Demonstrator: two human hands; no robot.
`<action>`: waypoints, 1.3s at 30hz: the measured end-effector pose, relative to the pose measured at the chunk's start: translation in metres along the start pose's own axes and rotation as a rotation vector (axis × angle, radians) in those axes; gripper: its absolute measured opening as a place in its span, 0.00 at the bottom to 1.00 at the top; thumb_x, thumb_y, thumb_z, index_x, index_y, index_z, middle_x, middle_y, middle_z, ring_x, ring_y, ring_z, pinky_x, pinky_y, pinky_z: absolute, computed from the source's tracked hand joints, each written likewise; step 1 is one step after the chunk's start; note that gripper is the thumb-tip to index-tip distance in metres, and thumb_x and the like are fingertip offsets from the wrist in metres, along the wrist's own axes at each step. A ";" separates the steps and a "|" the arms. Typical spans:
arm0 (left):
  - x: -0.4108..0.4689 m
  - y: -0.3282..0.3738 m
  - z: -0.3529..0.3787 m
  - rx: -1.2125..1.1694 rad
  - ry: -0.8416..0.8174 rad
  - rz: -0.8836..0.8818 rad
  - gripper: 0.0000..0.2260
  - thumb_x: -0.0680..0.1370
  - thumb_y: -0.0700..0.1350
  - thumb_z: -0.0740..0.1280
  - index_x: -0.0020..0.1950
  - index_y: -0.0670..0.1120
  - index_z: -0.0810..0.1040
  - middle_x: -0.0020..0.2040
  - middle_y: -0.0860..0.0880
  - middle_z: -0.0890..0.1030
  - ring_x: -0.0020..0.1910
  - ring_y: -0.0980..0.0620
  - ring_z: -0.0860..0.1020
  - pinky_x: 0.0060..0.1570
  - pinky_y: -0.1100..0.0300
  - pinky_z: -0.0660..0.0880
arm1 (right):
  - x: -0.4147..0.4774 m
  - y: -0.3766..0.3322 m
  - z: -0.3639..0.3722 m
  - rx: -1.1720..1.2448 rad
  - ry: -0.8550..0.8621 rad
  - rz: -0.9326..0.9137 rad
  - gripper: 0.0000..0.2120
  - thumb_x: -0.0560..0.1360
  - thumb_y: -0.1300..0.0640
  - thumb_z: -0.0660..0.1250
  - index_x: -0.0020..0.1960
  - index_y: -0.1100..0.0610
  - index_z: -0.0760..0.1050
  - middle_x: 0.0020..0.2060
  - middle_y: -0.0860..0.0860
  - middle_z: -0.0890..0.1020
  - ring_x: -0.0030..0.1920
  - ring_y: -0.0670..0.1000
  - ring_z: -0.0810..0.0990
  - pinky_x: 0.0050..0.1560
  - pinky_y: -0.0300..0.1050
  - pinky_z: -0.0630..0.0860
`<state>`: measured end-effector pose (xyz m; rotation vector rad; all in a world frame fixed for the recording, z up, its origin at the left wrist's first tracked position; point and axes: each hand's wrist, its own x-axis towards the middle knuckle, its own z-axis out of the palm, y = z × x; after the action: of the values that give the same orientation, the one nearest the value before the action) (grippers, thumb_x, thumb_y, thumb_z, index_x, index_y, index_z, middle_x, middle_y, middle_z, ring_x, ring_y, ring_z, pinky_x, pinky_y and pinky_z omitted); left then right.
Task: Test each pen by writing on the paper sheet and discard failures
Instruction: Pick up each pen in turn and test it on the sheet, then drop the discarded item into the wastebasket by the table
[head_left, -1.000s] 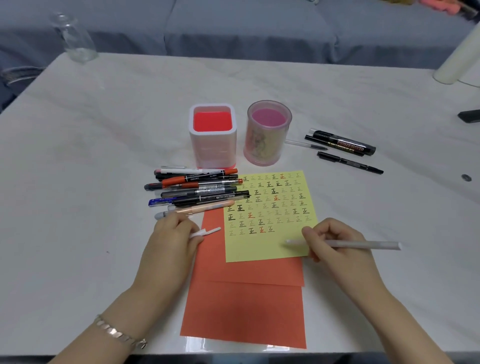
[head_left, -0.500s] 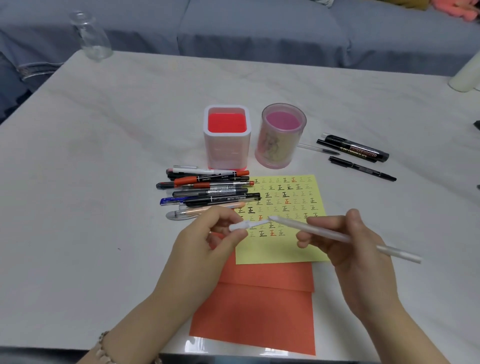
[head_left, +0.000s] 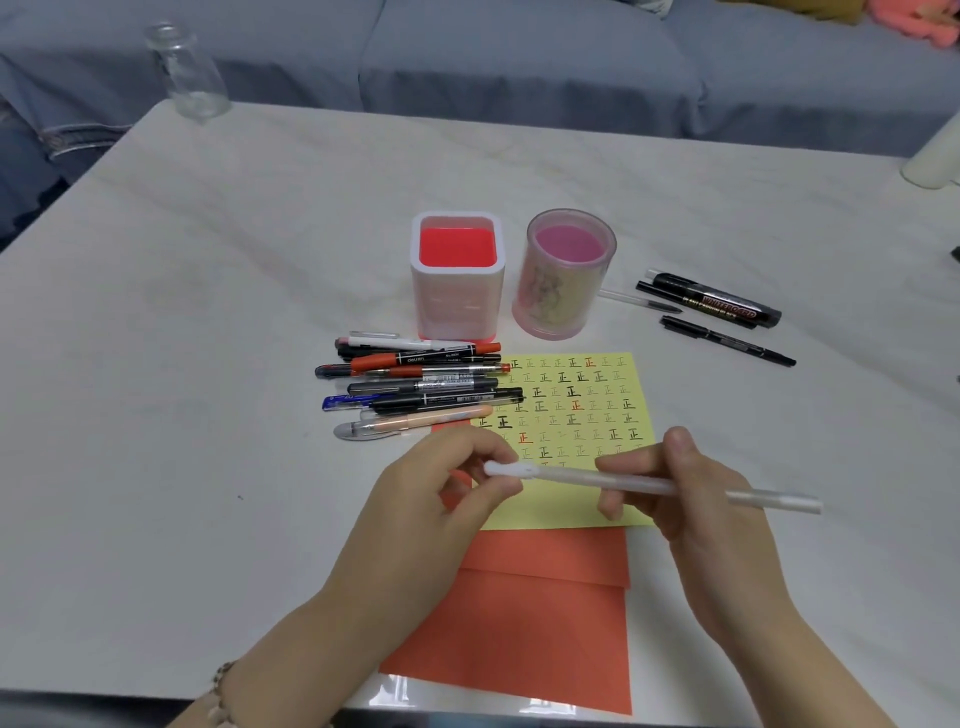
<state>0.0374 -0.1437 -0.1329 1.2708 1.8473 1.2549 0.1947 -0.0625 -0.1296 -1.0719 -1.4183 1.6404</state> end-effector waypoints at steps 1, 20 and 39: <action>0.000 0.001 0.001 -0.004 -0.020 0.009 0.12 0.73 0.41 0.71 0.39 0.59 0.75 0.45 0.62 0.77 0.43 0.62 0.74 0.41 0.74 0.68 | 0.000 -0.001 0.002 -0.012 0.006 0.017 0.22 0.72 0.42 0.57 0.32 0.52 0.83 0.23 0.52 0.78 0.27 0.44 0.77 0.32 0.29 0.72; 0.021 0.013 -0.040 0.098 0.075 0.207 0.04 0.71 0.47 0.69 0.43 0.51 0.82 0.34 0.58 0.78 0.33 0.62 0.75 0.36 0.69 0.70 | 0.018 -0.027 0.064 0.282 0.078 0.113 0.19 0.80 0.56 0.55 0.36 0.63 0.75 0.20 0.53 0.73 0.18 0.45 0.65 0.18 0.34 0.60; -0.191 -0.039 -0.271 0.256 1.141 -0.195 0.04 0.76 0.43 0.67 0.43 0.52 0.76 0.44 0.55 0.79 0.41 0.59 0.77 0.41 0.71 0.71 | -0.037 0.003 0.356 -0.701 -1.177 -0.137 0.08 0.74 0.62 0.65 0.38 0.51 0.74 0.32 0.49 0.80 0.30 0.44 0.76 0.31 0.27 0.69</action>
<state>-0.1294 -0.4265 -0.0702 0.3905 2.8714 1.8630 -0.1156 -0.2399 -0.1075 -0.1888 -2.8831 1.7540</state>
